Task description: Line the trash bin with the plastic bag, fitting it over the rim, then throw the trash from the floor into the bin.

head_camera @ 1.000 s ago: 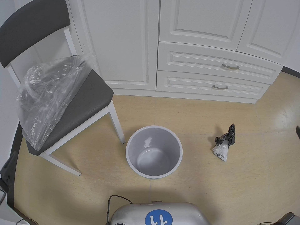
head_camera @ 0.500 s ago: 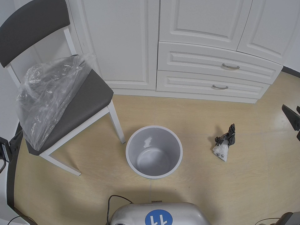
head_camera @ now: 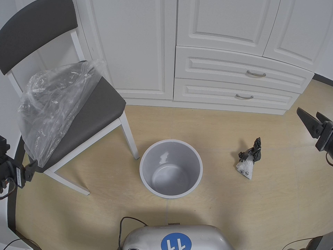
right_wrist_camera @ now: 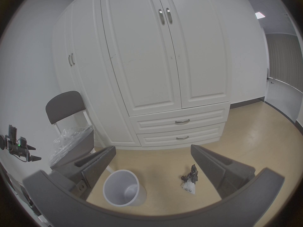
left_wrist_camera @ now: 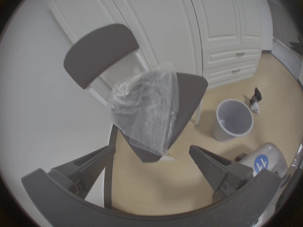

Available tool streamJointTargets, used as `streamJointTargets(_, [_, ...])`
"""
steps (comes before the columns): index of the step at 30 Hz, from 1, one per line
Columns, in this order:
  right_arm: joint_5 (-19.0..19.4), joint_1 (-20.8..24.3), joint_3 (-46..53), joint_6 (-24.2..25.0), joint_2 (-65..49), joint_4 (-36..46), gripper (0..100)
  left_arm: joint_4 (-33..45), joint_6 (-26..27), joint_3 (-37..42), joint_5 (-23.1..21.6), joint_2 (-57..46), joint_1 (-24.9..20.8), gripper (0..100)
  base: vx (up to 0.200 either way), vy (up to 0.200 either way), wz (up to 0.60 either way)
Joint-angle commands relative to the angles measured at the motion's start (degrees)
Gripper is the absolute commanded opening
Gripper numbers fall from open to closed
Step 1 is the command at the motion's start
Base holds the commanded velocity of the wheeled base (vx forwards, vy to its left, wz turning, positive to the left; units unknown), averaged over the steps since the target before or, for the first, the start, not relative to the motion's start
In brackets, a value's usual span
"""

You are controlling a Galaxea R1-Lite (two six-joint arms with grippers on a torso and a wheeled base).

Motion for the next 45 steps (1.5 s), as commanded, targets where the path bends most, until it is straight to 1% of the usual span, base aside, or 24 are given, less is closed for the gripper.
streamJointTargets(1, [0.2, -0.1, 0.4, 0.4, 1.0, 0.2, 100, 3.3, 0.1, -0.3, 0.1, 5.2, -0.4, 100, 0.000, 0.000, 0.00])
streamJointTargets(5, [0.4, -0.5, 1.0, 0.5, 2.3, 0.2, 100, 4.4, 0.0, 0.2, 0.2, 6.9, 0.1, 100, 0.000, 0.000, 0.00])
streamJointTargets(9, [0.5, -0.8, 1.3, 0.5, 2.5, 0.2, 100, 4.2, -0.1, 0.6, 0.1, 8.9, 1.6, 100, 0.000, 0.000, 0.00])
streamJointTargets(10, [0.5, -0.8, 1.3, 0.5, 2.6, 0.2, 100, 3.4, -0.1, 0.5, 0.0, 10.9, 3.7, 100, 0.000, 0.000, 0.00])
streamJointTargets(16, [0.8, -0.8, 1.5, 1.7, 4.1, 0.2, 100, -4.1, 0.1, 0.9, -0.3, 15.7, 9.7, 100, 0.000, 0.000, 0.00])
streamJointTargets(19, [0.8, -0.8, 1.5, 1.9, 4.3, 0.2, 100, -5.9, 0.1, 0.5, -0.4, 17.7, 12.3, 100, 0.000, 0.000, 0.00])
streamJointTargets(23, [1.6, -0.8, 1.6, 1.9, 4.2, 0.2, 100, -7.9, 0.3, 0.5, -1.2, 18.8, 17.4, 100, 0.000, 0.000, 0.00])
streamJointTargets(25, [2.4, -0.8, 1.9, 2.0, 4.1, 0.2, 100, -8.1, 0.7, 0.2, -3.0, 19.5, 20.0, 100, 0.000, 0.000, 0.00])
streamJointTargets(28, [2.7, -0.8, 2.2, 2.0, 4.2, 0.2, 100, -8.9, 1.5, -0.1, -7.1, 19.6, 24.5, 100, 0.000, 0.000, 0.00])
streamJointTargets(29, [2.7, -0.8, 2.2, 2.0, 4.2, 0.2, 100, -8.9, 1.5, -0.1, -7.1, 19.6, 24.5, 100, 0.000, 0.000, 0.00])
streamJointTargets(30, [2.7, -0.8, 2.3, 2.0, 4.3, 0.1, 100, -9.3, 2.1, -0.5, -9.3, 19.5, 27.1, 100, 0.000, 0.000, 0.00])
streamJointTargets(31, [2.7, -0.8, 2.3, 2.0, 4.3, 0.1, 100, -9.5, 2.3, -0.7, -10.3, 19.4, 28.6, 100, 0.000, 0.000, 0.00])
streamJointTargets(32, [2.7, -0.8, 2.4, 2.0, 4.3, 0.0, 100, -9.6, 2.4, -0.9, -10.9, 19.4, 29.8, 100, 0.000, 0.000, 0.00])
streamJointTargets(33, [2.7, -0.8, 2.4, 2.0, 4.3, 0.0, 100, -9.6, 2.4, -0.9, -10.9, 19.4, 29.8, 100, 0.000, 0.000, 0.00])
streamJointTargets(34, [2.7, -0.7, 2.6, 2.0, 4.3, -0.2, 100, -9.6, 3.0, -1.6, -12.3, 19.3, 32.6, 100, 0.000, 0.000, 0.00])
streamJointTargets(36, [2.7, -0.7, 2.8, 1.9, 4.3, -0.3, 100, -9.5, 3.0, -1.9, -14.8, 18.8, 34.8, 100, 0.000, 0.000, 0.00])
streamJointTargets(38, [2.7, -0.7, 2.9, 1.9, 4.2, -0.1, 100, -8.9, 3.1, -1.4, -18.2, 17.0, 35.5, 100, 0.000, 0.000, 0.00])
streamJointTargets(40, [2.7, -0.7, 2.9, 1.8, 4.0, 0.1, 100, -8.6, 3.1, -1.2, -19.1, 16.0, 35.5, 100, 0.000, 0.000, 0.00])
streamJointTargets(42, [2.8, -0.7, 3.1, 1.7, 3.6, 0.3, 100, -5.7, 3.3, 0.5, -23.3, 10.8, 34.2, 100, 0.000, 0.000, 0.00])
streamJointTargets(43, [2.8, -0.7, 3.1, 1.7, 3.6, 0.3, 100, -5.7, 3.3, 0.5, -23.3, 10.8, 34.2, 100, 0.000, 0.000, 0.00])
streamJointTargets(44, [2.9, -0.7, 3.5, 1.6, 3.7, 0.3, 100, -3.0, 3.3, 0.5, -25.3, 7.8, 31.5, 100, 0.000, 0.000, 0.00])
streamJointTargets(45, [2.9, -0.7, 3.5, 1.6, 3.9, 0.3, 100, -1.9, 3.2, 0.4, -25.8, 6.8, 30.0, 100, 0.000, 0.000, 0.00])
